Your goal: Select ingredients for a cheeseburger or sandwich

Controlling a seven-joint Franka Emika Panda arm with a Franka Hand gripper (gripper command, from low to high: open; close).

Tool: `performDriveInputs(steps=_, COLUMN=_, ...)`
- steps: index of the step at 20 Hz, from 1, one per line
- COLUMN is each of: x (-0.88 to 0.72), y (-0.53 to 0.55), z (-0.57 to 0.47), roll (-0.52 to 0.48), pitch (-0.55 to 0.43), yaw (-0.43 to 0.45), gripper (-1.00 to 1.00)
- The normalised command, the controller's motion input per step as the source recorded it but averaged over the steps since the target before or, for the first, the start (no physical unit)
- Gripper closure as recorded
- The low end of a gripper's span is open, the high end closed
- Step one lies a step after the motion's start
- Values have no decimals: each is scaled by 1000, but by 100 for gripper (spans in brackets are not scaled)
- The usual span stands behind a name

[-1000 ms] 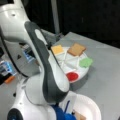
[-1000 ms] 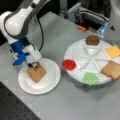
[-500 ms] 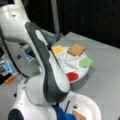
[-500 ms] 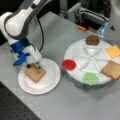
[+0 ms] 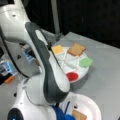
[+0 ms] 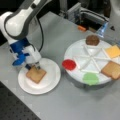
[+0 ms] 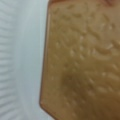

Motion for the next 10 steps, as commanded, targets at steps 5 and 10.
performDriveInputs(steps=5, x=33, y=221, z=188, roll=-926, pitch=216, yaw=-106, gripper=-100)
performDriveInputs(steps=10, x=-138, y=440, z=495, roll=-749, pitch=198, yaw=-22, gripper=-100)
